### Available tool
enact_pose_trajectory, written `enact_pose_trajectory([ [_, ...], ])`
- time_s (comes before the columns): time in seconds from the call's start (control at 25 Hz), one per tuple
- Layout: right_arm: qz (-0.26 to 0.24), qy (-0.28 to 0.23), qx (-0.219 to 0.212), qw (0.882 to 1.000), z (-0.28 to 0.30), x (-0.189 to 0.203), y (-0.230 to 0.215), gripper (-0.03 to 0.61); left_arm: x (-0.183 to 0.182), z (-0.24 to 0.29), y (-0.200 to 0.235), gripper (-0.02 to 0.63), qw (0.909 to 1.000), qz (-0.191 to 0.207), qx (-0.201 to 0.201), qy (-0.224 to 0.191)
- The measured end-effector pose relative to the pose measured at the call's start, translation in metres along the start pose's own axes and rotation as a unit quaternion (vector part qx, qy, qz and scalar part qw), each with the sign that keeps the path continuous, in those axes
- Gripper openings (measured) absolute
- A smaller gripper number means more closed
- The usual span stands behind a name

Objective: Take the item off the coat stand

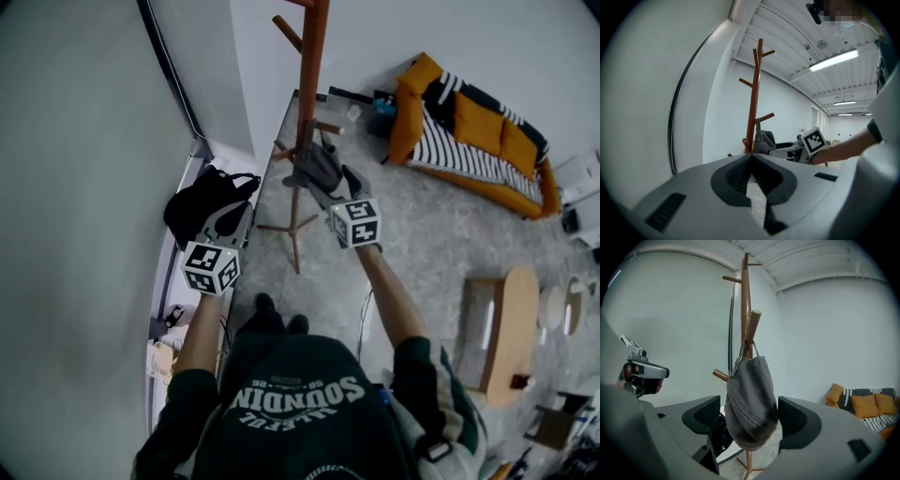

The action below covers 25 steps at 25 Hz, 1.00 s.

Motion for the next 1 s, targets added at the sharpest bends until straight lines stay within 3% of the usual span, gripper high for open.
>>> enact_pose_trajectory([
  [0.88, -0.001, 0.067, -0.022, 0.998, 0.057, 0.005, 0.012, 0.347, 0.004, -0.026, 0.027, 0.000, 0.9996, -0.009, -0.025, 0.005],
  [0.96, -0.011, 0.066, -0.025, 0.997, 0.053, 0.002, 0.013, 0.310, 0.003, -0.028, 0.027, 0.000, 0.9996, -0.008, -0.027, 0.004],
  [1.0, -0.017, 0.064, -0.025, 0.997, 0.051, 0.002, 0.014, 0.247, 0.003, -0.029, 0.026, 0.000, 0.9996, -0.007, -0.028, 0.003],
])
Point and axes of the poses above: the fingertips, and each gripper's own axes: z forward along the fingers, y to its left, x out of its underside, the point moved 4 cm from there along -z, backward along the fingers, and after that the axes turned 14 degrees about x, right-handed, at the moved point
